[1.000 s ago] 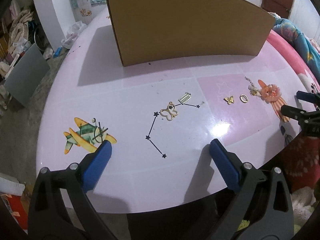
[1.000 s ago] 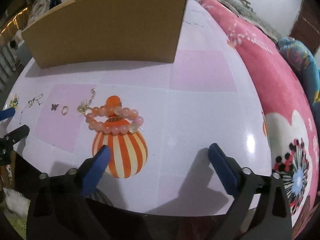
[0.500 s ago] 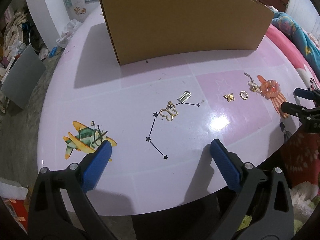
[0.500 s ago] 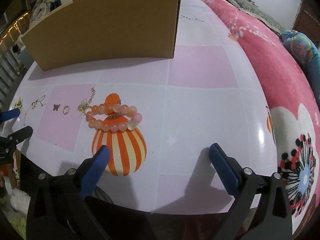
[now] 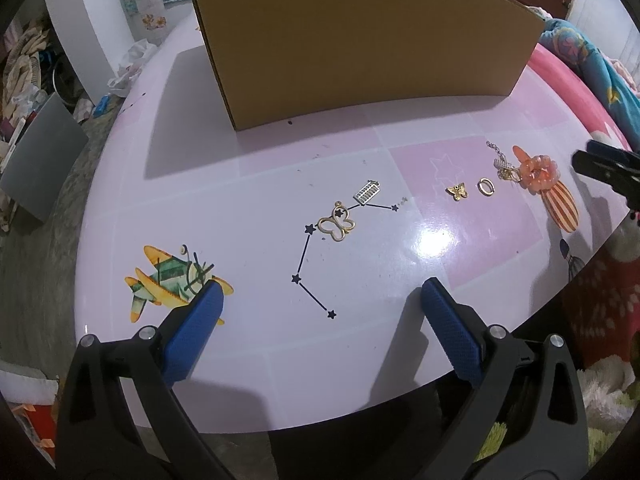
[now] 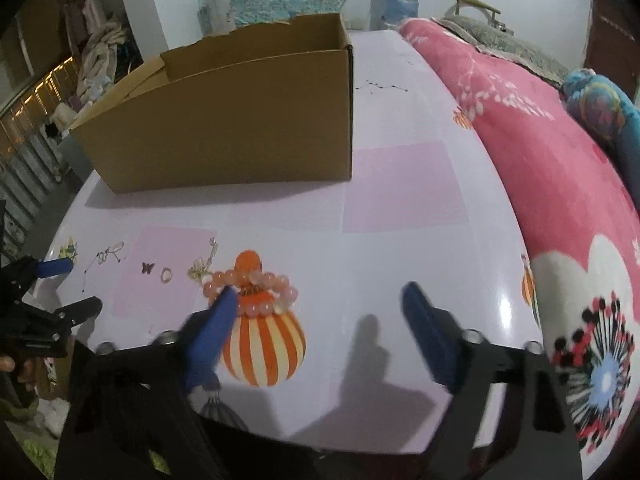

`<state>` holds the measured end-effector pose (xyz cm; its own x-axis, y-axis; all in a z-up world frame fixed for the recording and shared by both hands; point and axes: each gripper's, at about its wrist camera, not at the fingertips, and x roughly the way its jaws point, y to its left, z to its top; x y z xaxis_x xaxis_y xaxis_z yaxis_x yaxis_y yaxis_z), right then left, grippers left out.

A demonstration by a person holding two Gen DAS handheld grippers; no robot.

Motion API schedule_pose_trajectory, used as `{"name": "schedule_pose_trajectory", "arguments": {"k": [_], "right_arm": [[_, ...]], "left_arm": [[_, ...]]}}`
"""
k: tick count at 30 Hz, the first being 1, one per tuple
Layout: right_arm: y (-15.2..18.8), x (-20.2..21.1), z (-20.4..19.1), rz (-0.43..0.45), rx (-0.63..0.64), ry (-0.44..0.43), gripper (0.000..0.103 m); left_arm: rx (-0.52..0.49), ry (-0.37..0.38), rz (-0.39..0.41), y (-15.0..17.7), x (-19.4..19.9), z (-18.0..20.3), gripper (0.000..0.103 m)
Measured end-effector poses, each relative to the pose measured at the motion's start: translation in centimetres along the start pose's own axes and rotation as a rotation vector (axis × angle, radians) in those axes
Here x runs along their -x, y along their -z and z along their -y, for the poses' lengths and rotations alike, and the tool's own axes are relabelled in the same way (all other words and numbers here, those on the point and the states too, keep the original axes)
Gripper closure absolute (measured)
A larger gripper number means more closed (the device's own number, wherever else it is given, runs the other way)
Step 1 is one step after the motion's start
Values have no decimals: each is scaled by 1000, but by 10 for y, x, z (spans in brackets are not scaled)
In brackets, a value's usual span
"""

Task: Organize jewelry

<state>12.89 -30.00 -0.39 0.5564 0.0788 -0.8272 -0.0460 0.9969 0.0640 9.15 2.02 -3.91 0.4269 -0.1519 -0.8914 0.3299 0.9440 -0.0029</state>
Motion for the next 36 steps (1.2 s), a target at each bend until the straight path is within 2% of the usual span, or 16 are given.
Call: {"name": "schedule_pose_trajectory", "arguments": {"k": [2,5,10,13,17,22,24,25,26,27,30,36], "right_arm": [[-2,-4,-3,-15,27,-8,47],[-5,-12,-8,-47,68,-19,60],[-5,-25,-11,-109,105,-35,81],[-9,-28,-5,-109,81,-41,92],[-20,-34,10,-97,5,-50,92],[-33,-40,27,-74,-84,-19,92],[-35,-33,36,-58,-135,-45,90],[-34,-28,39,-43,-152,-65,82],[-32,-24,41,-31,-162,-70,70],[-30,-15,41,-9,-165,-79,67],[-24,-1,30,26,-131,-118,65],[-13,-5,-14,14,-34,-264,65]], "left_arm": [[0,0,1,0,0,0,7],[0,0,1,0,0,0,7],[-2,1,-6,0,-1,-1,7],[-10,5,-7,-1,-1,-2,7],[-19,11,-1,0,-2,-1,7],[-27,18,11,0,-2,-3,7],[-31,20,19,1,-2,-3,7],[-31,20,23,1,-2,-4,7],[-32,21,25,1,-3,-4,7],[-32,21,31,2,-3,-4,7],[-42,27,44,4,-2,-4,7],[-42,35,46,0,-2,-5,7]]}}
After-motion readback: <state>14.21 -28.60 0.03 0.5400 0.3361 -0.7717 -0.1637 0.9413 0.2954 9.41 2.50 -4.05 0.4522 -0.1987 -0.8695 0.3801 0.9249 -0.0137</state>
